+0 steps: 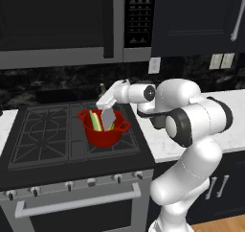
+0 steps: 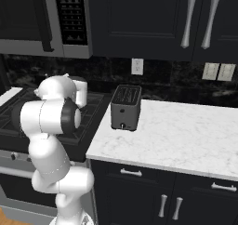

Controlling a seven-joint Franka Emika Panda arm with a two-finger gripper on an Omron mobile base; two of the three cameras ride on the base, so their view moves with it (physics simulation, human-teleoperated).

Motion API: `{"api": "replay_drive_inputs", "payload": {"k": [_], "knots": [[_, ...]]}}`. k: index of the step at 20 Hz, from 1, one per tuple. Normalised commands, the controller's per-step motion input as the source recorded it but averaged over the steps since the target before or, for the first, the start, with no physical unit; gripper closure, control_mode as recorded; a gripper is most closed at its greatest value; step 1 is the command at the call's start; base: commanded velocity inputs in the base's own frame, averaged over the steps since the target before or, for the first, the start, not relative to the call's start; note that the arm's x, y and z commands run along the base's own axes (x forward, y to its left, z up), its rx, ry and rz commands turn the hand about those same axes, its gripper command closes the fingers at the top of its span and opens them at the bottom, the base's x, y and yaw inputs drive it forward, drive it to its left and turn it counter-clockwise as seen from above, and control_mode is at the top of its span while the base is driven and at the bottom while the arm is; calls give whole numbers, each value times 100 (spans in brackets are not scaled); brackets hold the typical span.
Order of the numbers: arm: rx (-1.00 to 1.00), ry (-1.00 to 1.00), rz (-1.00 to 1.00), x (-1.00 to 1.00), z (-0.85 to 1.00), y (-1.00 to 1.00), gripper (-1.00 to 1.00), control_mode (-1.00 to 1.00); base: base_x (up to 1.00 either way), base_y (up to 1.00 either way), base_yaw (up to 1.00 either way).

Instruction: Put the corn and cucumber in the pot. Retrieve the spatula and lightly stir the vegetables in the pot.

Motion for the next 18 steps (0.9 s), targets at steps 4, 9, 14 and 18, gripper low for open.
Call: {"api": "replay_drive_inputs", "payload": {"k": [4,9,14,18], "knots": [[8,0,40,0,-65,-41,100,-100,0,0,0],[18,0,47,15,-34,-13,100,-100,0,0,0],[26,0,48,36,0,-18,100,-100,0,0,0],[26,0,43,45,-13,-52,100,-100,0,0,0]]}}
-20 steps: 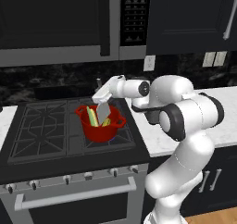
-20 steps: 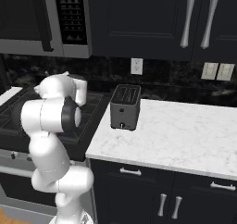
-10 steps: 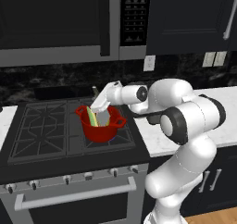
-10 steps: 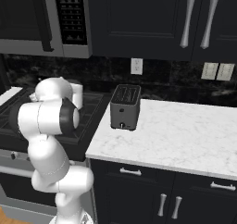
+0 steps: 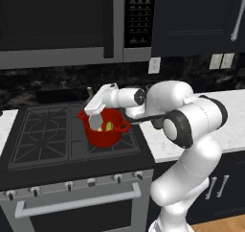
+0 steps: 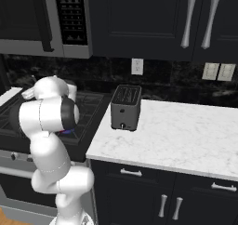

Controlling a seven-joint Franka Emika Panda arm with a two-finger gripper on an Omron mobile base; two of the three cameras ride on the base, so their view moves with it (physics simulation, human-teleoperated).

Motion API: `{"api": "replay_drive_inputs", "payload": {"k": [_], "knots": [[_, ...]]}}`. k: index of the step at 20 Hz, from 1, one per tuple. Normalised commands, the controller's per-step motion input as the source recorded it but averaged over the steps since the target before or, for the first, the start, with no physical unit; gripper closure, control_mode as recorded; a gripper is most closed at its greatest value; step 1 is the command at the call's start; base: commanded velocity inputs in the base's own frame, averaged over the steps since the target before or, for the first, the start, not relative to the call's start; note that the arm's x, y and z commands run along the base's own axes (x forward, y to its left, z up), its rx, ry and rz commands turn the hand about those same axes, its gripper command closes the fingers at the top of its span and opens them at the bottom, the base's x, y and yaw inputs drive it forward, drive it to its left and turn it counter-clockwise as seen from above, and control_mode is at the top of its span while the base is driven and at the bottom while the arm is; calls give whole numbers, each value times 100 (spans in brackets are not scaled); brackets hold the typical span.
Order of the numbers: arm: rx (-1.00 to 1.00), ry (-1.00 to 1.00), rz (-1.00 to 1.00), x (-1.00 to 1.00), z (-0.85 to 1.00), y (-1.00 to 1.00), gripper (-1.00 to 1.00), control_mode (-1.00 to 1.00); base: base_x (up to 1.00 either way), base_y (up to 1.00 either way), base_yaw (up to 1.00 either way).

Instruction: Put the corn and cucumber in the pot. Retrieve the spatula and lightly stir the vegetables in the pot.

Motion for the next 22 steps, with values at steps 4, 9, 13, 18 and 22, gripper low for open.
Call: {"api": "replay_drive_inputs", "payload": {"k": [4,9,13,18,22], "knots": [[18,0,39,35,-45,-81,100,-100,0,0,0],[15,0,38,34,-52,-96,100,-100,0,0,0],[22,0,43,26,-22,-93,100,-100,0,0,0],[36,0,43,1,40,-53,100,-100,0,0,0],[43,0,38,20,50,-17,100,-100,0,0,0]]}}
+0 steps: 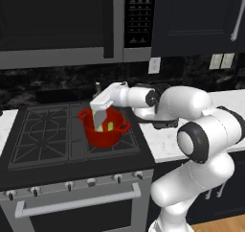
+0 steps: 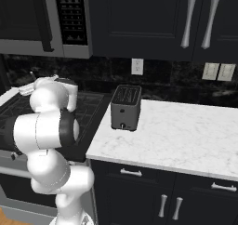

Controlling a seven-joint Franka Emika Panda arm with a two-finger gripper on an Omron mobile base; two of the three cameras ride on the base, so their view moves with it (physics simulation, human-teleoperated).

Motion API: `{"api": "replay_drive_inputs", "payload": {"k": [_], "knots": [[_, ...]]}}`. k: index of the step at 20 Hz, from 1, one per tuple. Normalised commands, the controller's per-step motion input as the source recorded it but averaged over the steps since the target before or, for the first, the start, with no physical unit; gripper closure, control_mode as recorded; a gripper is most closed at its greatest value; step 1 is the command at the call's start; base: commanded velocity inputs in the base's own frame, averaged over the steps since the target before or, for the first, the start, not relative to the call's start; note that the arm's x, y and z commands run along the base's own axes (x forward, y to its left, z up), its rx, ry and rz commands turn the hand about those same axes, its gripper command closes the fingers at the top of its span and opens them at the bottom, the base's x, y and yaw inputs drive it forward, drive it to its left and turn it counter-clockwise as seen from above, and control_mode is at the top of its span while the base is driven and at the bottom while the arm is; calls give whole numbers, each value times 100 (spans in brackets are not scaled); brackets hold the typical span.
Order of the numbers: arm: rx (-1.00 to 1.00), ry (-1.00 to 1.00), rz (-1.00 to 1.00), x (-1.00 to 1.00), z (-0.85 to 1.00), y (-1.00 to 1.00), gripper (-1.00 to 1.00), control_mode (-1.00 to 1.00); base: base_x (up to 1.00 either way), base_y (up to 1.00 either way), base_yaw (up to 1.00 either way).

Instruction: Put the corn and cucumber in the pot. Retrieve the spatula and lightly stir the vegetables in the pot.

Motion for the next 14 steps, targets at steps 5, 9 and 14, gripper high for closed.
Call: {"api": "replay_drive_inputs", "payload": {"k": [5,9,14], "knots": [[28,1,39,64,-11,-42,100,-100,0,0,0],[18,1,41,57,-49,-78,100,-100,0,0,0],[15,0,43,53,-50,-89,100,-100,0,0,0]]}}
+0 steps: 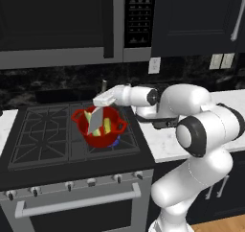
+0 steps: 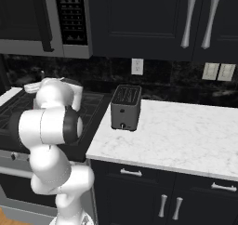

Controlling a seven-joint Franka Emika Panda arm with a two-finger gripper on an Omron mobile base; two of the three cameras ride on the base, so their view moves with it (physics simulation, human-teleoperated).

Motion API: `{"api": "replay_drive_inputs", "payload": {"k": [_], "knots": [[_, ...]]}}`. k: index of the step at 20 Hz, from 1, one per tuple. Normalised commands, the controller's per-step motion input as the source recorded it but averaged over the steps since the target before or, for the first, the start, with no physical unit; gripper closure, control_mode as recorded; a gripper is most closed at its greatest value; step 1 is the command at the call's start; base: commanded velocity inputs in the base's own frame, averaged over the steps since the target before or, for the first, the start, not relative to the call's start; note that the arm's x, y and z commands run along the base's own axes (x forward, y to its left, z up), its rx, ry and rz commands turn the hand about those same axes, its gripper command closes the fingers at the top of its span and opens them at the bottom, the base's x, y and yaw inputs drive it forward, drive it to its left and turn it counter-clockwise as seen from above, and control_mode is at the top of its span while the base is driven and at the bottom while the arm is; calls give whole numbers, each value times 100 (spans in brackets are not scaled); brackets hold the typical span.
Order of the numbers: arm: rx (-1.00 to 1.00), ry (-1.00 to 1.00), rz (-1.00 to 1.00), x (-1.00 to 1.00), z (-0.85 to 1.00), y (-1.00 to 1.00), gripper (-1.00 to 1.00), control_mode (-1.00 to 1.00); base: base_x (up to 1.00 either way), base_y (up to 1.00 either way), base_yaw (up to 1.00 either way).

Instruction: Put the corn and cucumber in the pot. Retrieve the spatula and lightly stir the vegetables in the pot.

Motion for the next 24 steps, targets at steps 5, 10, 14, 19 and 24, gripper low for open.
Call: {"api": "replay_drive_inputs", "payload": {"k": [5,10,14,19,24], "knots": [[15,0,42,70,-31,-76,100,-100,0,0,0],[19,-1,40,71,-2,-58,100,-100,0,0,0],[20,-6,38,57,0,-52,100,-100,0,0,0],[16,-7,39,42,0,-71,100,-100,0,0,0],[11,-3,38,31,-26,-89,100,-100,0,0,0]]}}
